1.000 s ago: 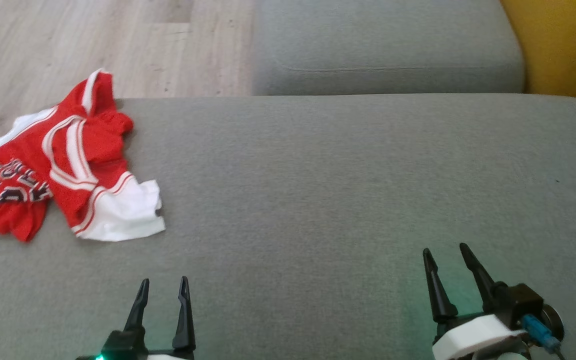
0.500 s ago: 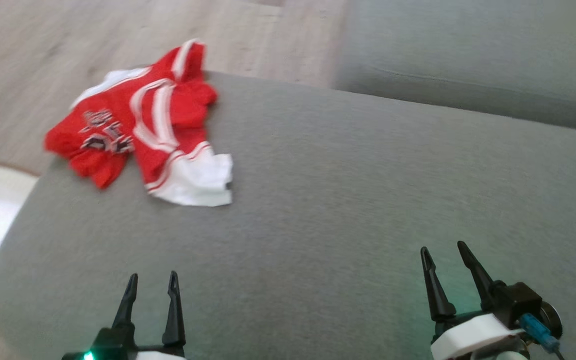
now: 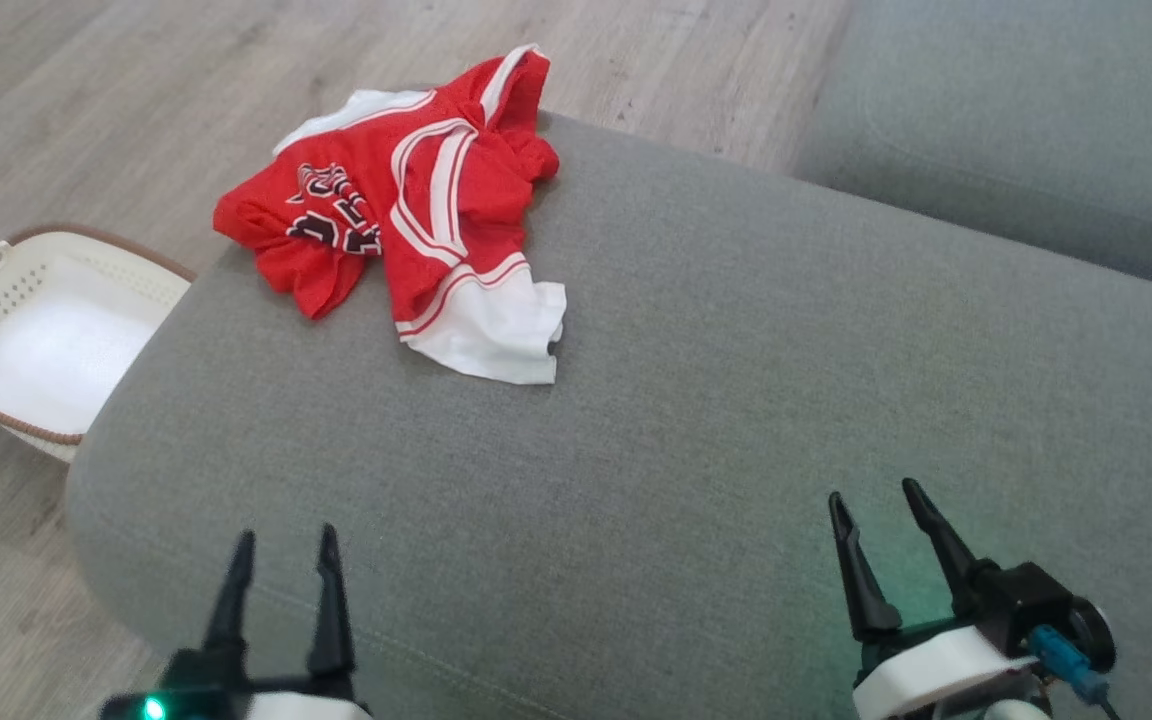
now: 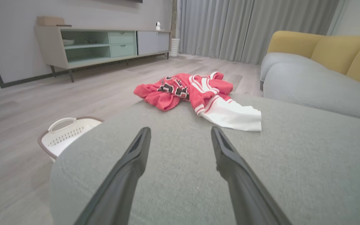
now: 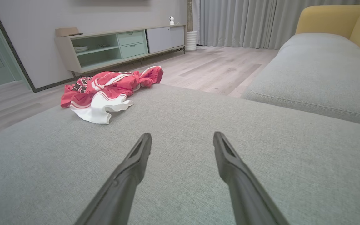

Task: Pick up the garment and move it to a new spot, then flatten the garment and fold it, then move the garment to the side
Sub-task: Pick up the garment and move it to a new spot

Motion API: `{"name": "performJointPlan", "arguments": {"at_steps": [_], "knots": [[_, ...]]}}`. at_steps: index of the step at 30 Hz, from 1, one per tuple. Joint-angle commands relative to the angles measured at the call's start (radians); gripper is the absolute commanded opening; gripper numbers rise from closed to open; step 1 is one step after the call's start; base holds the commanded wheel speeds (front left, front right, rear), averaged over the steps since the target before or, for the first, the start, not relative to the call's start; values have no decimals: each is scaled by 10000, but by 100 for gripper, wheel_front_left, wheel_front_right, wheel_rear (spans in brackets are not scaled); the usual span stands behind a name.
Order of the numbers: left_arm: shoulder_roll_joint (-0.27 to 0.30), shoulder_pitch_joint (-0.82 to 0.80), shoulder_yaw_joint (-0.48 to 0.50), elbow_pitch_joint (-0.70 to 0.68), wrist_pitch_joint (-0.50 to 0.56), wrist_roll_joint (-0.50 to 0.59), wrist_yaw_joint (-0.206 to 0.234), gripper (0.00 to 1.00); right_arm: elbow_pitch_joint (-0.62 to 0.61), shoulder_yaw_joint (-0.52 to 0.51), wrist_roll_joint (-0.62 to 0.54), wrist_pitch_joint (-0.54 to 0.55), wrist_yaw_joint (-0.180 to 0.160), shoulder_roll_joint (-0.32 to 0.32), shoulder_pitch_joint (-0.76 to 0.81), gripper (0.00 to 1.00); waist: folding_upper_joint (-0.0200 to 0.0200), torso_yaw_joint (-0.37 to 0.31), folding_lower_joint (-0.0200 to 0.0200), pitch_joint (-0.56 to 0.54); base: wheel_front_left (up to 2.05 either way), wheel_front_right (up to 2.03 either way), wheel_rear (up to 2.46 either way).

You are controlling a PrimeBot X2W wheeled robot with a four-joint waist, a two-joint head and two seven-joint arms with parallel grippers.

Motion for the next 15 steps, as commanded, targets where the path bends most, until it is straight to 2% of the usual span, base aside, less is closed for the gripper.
{"name": "performJointPlan", "arguments": {"at_steps": [1, 5, 9, 11, 15], "knots": [[189, -304, 490, -543, -78, -91, 61, 100, -384, 119, -130, -136, 77, -93, -393, 100, 0, -66, 0, 158, 0, 0, 0], [646, -740, 932, -1398, 31, -139, 164, 100, -507, -95, -463, -109, 77, -93, -563, 100, 0, -290, 0, 606, 0, 0, 0], [1344, -1745, 1451, -2529, 568, -127, 213, 100, -857, -469, -824, 70, 77, -93, -867, 100, 0, -580, 0, 1218, 0, 0, 0], [1862, -2411, 1735, -2965, 980, -8, 227, 100, -1129, -644, -996, 164, 77, -93, -1057, 100, 0, -746, 0, 1516, 0, 0, 0], [2864, -4062, 2137, -3023, 1852, -6, -52, 100, -1648, -763, -1318, 425, 77, -93, -1411, 100, 0, -1081, 0, 2134, 0, 0, 0]]}}
